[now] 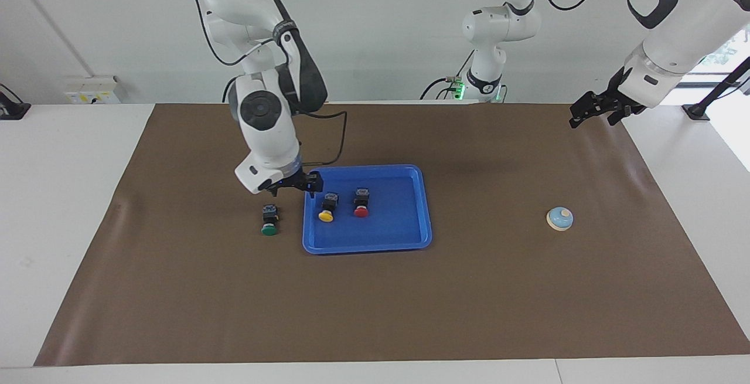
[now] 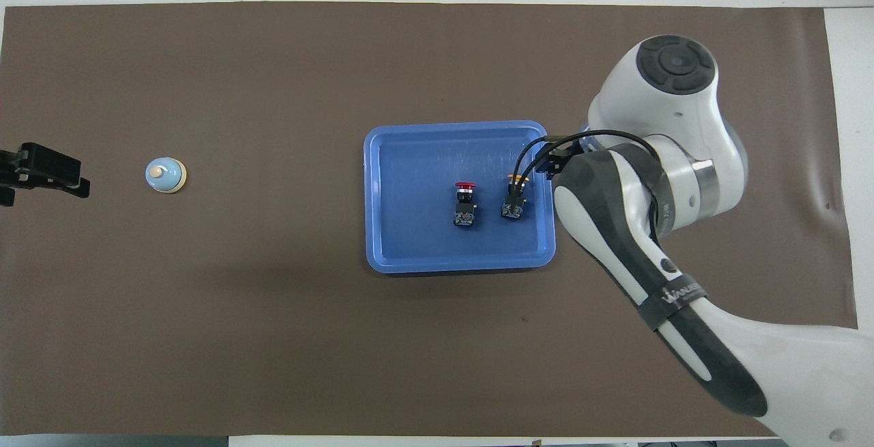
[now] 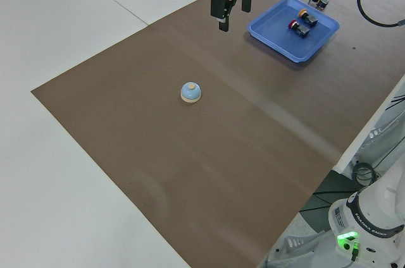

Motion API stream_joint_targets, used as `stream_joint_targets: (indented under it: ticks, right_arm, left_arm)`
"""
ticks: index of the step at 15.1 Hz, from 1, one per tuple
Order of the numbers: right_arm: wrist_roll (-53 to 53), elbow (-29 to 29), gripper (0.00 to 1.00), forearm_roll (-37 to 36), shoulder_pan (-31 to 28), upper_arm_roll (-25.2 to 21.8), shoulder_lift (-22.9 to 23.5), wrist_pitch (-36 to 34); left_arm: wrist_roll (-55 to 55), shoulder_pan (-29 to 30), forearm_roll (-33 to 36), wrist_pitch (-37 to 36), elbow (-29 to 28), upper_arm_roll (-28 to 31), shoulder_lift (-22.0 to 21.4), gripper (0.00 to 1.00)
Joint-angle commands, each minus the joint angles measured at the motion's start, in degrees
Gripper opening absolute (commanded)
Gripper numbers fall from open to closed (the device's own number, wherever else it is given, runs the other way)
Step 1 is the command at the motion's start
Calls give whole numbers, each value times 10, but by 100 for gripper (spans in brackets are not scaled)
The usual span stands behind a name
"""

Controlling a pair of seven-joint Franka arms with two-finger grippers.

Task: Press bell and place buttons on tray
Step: 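Carry the red button into the tray beside the yellow one, release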

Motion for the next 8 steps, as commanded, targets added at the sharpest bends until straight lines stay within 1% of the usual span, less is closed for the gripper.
stream_joint_targets:
  ticks: [1, 2, 4, 5, 8]
  right_arm:
    - [-82, -54, 100, -5, -43, 9, -18, 34]
    - [-98, -79, 100, -5, -51, 8, -22, 69]
    - [-111, -131, 100, -5, -74, 9, -22, 161]
    - [-112, -147, 100, -5, -74, 9, -22, 182]
    - [-106, -149, 100, -5, -68, 9, -19, 183]
  left_arm:
    - [-1, -3, -4, 5, -17, 4, -16, 100]
    - [-1, -3, -4, 5, -17, 4, -16, 100]
    - [-1, -3, -4, 5, -17, 4, -16, 100]
    - [-1, -3, -4, 5, -17, 4, -16, 100]
    - [-1, -3, -4, 5, -17, 4, -16, 100]
